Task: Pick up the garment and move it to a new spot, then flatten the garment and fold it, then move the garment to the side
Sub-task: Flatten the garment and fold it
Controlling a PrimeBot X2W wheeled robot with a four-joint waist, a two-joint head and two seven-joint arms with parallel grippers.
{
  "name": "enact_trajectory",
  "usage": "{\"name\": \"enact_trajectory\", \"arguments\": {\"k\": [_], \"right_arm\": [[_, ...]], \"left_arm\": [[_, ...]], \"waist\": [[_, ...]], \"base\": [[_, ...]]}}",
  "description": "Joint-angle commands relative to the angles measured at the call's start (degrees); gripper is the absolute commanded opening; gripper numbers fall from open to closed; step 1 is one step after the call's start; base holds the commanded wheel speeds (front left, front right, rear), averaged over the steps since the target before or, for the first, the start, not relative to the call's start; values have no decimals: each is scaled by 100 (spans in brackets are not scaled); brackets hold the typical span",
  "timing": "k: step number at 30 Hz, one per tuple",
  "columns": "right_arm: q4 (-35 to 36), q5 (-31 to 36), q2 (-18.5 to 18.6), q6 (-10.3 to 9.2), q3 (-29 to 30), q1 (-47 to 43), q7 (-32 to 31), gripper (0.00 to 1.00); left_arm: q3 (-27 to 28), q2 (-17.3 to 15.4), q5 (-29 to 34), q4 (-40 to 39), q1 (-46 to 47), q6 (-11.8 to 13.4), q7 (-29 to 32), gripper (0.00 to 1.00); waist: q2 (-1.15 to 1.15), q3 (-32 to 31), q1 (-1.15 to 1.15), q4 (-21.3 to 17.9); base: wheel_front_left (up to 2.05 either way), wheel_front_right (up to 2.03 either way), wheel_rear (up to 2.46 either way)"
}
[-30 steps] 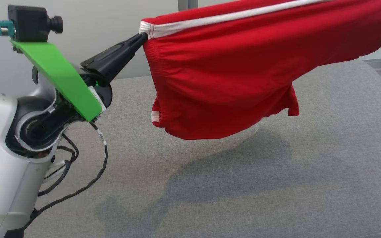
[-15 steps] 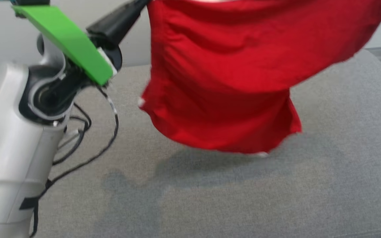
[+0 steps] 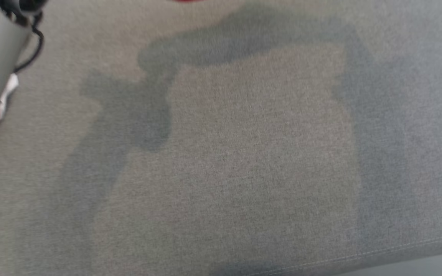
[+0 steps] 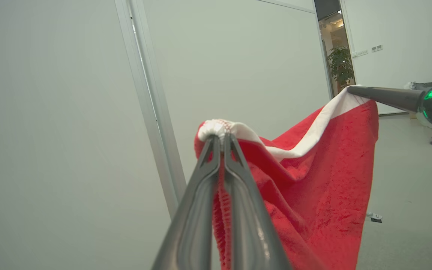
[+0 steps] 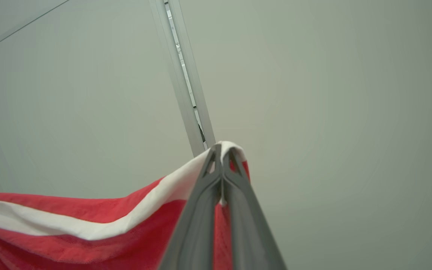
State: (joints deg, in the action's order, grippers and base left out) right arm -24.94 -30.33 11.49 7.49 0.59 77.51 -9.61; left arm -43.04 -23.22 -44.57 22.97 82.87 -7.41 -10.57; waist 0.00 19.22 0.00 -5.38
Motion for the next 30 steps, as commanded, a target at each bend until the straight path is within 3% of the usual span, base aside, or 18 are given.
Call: {"name": "enact_trajectory", "arguments": {"k": [1,3,5,11,17,18,25,30], "right_arm": [[-103,63,31,1,-128,211,290,0],[-392,45,96,1,-457,489,924,0],[-509,-63,147,0,-654,582,1269,0],[-548,-724,513,0,-1324,150,1936,0],[109,-1558,1337,0,-1953,-1086,2105,0],[109,-1558,1337,0,-1953,-1086,2105,0],[959,-2420,2313,0,-2035,-3133,2099,0],[1371,-2789,2659,0,-2087,-4524,2049,0]], "left_arm": [[-167,-88,204,158,303,-10,-209,0],[-537,-127,530,485,712,-3,-445,0],[-415,-138,769,346,847,-2,-464,0],[-82,-249,1201,-503,-131,0,-454,0],[-360,-590,1065,-1613,-1708,0,-455,0],[-360,-590,1065,-1613,-1708,0,-455,0],[-561,-724,1080,-2249,-3510,0,-456,0],[-725,-746,1243,-2324,-4534,-1,-456,0]], "waist": [[0,1346,0,-442],[0,1763,0,-542],[0,2027,0,-577],[0,2268,0,-523],[0,1845,0,-252],[0,1845,0,-252],[0,1082,0,8],[0,531,0,66]], "base": [[0,0,0],[0,0,0],[0,0,0],[0,0,0],[0,0,0],[0,0,0],[0,0,0],[0,0,0]]}}
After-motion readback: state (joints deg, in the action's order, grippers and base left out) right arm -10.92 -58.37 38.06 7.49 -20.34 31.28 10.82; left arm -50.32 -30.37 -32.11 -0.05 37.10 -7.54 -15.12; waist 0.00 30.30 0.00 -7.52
